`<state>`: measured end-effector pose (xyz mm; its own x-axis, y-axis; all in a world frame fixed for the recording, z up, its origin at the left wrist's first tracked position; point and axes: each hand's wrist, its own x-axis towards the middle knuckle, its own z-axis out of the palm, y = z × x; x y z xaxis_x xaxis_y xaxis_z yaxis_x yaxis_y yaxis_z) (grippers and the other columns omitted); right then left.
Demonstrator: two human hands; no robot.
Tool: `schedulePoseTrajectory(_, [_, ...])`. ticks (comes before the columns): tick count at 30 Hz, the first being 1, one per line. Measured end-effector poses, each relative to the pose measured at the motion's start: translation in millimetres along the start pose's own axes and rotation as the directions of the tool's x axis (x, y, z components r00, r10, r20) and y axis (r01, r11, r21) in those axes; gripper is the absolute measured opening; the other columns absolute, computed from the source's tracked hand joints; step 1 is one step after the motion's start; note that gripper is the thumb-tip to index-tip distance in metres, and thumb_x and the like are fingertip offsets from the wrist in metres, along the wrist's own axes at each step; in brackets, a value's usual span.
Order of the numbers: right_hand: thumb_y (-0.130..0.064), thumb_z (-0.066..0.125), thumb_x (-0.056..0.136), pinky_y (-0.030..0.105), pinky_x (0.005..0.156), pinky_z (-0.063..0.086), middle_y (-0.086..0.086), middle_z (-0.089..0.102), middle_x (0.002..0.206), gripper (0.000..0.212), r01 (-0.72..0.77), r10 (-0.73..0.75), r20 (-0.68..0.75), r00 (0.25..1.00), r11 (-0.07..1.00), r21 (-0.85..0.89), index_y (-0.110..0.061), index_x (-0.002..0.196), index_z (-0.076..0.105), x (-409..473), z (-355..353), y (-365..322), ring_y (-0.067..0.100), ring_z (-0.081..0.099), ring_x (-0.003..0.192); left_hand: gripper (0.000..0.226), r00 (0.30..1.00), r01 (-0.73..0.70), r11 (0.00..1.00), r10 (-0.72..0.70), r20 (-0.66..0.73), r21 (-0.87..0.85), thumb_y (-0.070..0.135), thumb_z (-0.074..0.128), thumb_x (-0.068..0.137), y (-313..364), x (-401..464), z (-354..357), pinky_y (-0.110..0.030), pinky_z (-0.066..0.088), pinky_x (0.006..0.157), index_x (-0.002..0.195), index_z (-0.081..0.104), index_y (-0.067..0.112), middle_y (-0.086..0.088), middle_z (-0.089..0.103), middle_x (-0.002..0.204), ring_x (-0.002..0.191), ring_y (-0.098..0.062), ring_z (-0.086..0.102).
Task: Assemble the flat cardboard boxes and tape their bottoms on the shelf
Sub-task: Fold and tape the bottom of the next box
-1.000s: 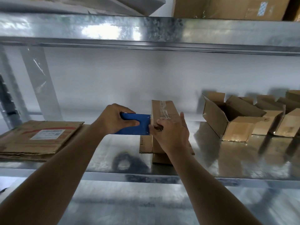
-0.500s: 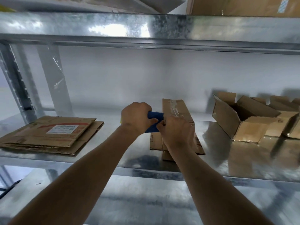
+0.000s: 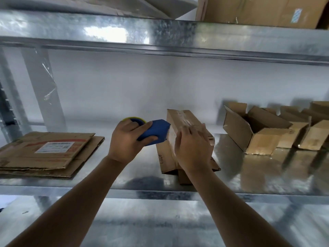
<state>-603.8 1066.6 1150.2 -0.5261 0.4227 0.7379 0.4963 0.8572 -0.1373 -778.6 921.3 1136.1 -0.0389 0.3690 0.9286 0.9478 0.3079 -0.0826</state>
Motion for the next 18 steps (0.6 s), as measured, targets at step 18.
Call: schedulePoseTrajectory(18, [-0.007, 0.073, 0.089, 0.030, 0.077, 0.054, 0.003, 0.061, 0.115, 0.035, -0.216, 0.230, 0.365, 0.902, 0.973, -0.077, -0.014, 0.120, 0.059, 10, -76, 17, 0.022, 0.065, 0.102, 0.047, 0.994, 0.046, 0.979, -0.065, -0.091, -0.198, 0.044, 0.078, 0.084, -21, 1, -15, -0.032, 0.051, 0.088, 0.115, 0.078, 0.008, -0.009, 0.076, 0.104, 0.090, -0.021, 0.062])
